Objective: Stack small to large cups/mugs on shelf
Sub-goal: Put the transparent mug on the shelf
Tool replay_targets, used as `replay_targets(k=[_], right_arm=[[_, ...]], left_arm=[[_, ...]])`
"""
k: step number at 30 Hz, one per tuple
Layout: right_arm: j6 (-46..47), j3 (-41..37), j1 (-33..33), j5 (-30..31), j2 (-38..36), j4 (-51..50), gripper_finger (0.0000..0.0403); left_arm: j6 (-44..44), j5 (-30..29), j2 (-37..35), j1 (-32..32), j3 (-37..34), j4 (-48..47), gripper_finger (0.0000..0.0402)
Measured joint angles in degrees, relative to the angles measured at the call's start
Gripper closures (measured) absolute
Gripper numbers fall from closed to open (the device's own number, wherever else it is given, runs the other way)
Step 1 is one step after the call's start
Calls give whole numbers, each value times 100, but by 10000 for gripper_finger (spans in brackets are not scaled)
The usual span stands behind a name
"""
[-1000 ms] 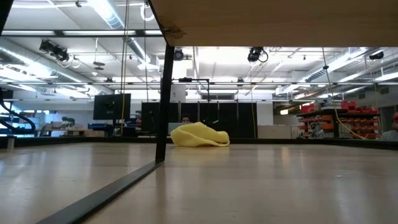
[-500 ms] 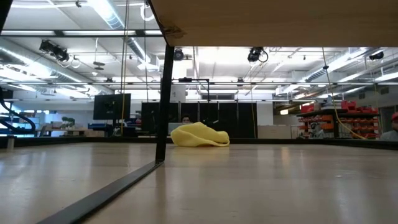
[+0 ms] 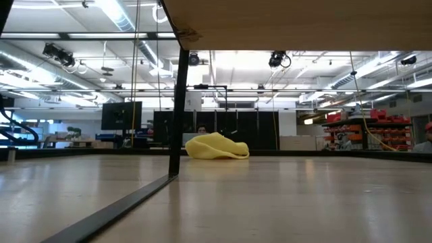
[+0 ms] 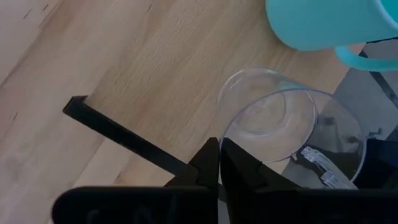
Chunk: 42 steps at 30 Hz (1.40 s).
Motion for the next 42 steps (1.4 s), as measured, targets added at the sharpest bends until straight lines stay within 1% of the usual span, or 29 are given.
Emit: replay_targets(k=[4, 8, 15, 27, 30, 32, 38, 42], right_arm=[[-2, 0, -1, 0, 0, 0, 312], [-2, 0, 0, 0, 0, 2, 312], [-2, 2, 1, 0, 0, 0, 312], [-2, 2, 0, -2, -1, 0, 312], [-2, 2, -1, -2, -2, 0, 312], [-2, 2, -1, -4, -2, 0, 312], [-2, 2, -1, -4, -2, 0, 312], [-4, 2, 0, -62, -4, 0, 312]], left_arm=[[71, 0, -4, 0, -2, 79, 387], [85, -2, -5, 0, -2, 353, 378], [81, 0, -11, 2, -3, 330, 362], [-29, -4, -97, 7, 78, 300, 357], [-25, -126, -124, 7, 216, 320, 356], [-31, -152, -173, 9, 179, 455, 356], [-23, -186, -193, 14, 179, 439, 358], [81, -384, -289, 51, 205, 325, 363]])
